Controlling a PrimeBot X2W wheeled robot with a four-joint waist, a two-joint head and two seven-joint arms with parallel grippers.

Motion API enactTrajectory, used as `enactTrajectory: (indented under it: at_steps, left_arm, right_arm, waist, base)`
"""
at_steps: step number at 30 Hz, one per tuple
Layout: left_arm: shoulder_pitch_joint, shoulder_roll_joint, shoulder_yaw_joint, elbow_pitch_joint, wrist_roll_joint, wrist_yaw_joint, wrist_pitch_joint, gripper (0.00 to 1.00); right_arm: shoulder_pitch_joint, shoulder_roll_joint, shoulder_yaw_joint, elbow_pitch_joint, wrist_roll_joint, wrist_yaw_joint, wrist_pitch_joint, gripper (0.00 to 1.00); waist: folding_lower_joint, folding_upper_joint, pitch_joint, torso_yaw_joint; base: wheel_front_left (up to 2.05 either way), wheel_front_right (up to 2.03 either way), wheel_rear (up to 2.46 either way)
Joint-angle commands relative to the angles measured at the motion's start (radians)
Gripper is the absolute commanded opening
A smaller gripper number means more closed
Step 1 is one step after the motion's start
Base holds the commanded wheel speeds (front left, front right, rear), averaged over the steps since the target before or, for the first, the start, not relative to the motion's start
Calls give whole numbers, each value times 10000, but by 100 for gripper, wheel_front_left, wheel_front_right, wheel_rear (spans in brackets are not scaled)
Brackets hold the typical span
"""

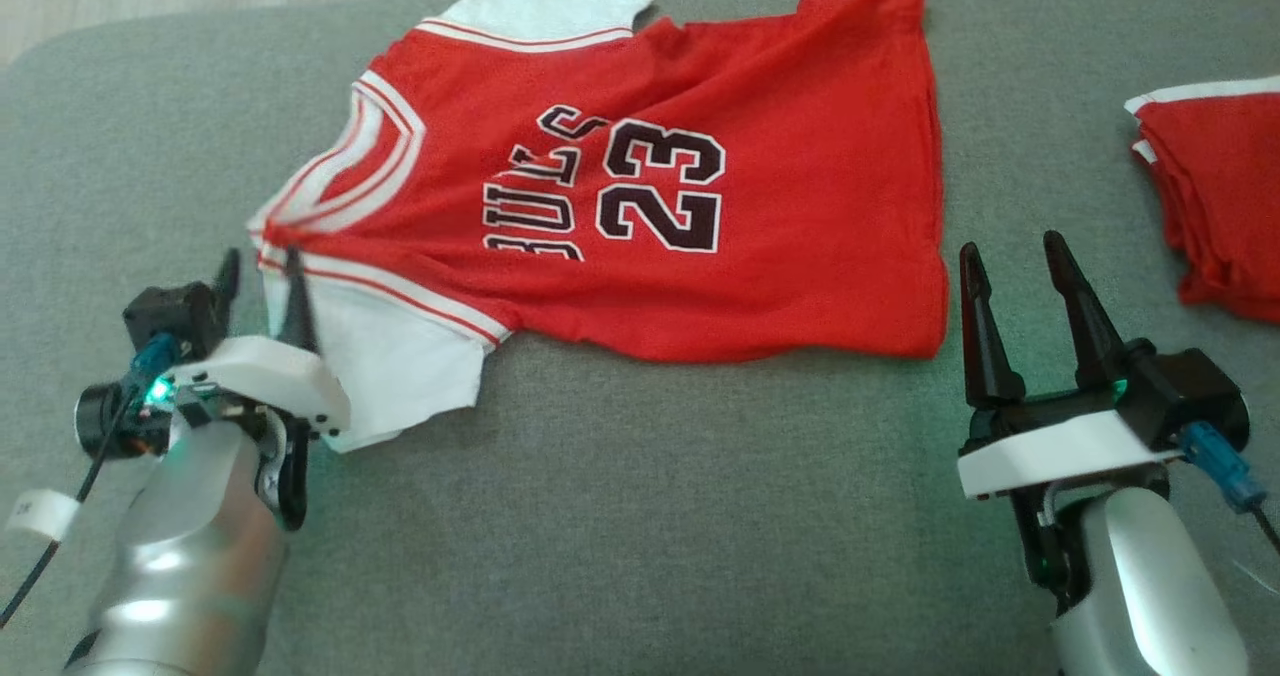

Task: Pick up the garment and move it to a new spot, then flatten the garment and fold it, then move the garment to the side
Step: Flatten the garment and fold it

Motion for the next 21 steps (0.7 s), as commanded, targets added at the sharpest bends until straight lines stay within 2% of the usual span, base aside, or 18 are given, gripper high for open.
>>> enactTrajectory:
  at_steps: [1,6,14,21]
  left_arm:
    - [-149,426,171,-463,170,-59,-160,100]
    - [311,446,277,-1803,616,83,-173,100]
    - [2488,175,516,-5161,1696,559,-176,100]
    - [3763,-280,341,-6655,2088,733,-176,100]
  right_arm:
    - [-143,-14,185,-262,-44,-7,-6,100]
    - [-110,-14,163,-198,0,-7,-21,100]
    - [92,-14,-137,41,-8,-7,23,100]
    - [-273,-14,-1093,707,-180,-7,839,100]
  waist:
    - [0,0,-91,77]
    - [0,0,-320,237]
    - [0,0,-835,723]
    - [0,0,-855,1368]
  base:
    - [0,0,0]
    - [0,0,0]
    - [0,0,0]
    - [0,0,0]
